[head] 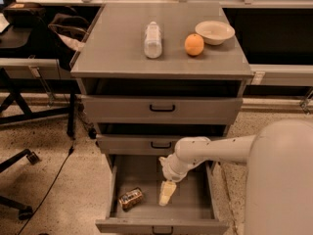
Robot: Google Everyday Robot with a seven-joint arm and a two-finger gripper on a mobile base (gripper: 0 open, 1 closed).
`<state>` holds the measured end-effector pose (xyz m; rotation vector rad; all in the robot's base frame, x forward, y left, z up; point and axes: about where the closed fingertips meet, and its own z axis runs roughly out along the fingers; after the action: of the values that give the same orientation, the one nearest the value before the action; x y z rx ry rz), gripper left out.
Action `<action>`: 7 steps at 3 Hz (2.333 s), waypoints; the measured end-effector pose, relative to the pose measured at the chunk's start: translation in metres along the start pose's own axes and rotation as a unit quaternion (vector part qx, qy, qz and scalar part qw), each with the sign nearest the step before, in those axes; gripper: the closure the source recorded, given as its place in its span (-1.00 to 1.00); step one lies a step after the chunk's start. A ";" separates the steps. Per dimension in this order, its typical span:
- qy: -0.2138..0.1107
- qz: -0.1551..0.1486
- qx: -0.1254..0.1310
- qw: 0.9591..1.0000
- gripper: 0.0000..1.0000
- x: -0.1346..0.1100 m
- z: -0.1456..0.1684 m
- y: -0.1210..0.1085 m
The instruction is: Pick orange can from bottom drawer and place on counter
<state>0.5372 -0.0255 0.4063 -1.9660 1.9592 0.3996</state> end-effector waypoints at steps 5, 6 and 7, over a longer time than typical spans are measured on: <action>-0.065 0.035 0.041 0.996 -1.00 -0.001 0.096 -0.039; -0.080 -0.014 0.029 0.996 -1.00 -0.012 0.119 -0.059; -0.080 -0.014 0.029 0.996 -1.00 -0.012 0.119 -0.059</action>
Offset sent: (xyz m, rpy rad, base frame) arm 0.0010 0.0074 -0.0313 0.0071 0.0408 -0.0399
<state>0.6006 0.0359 0.3060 -1.8624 1.8215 0.4726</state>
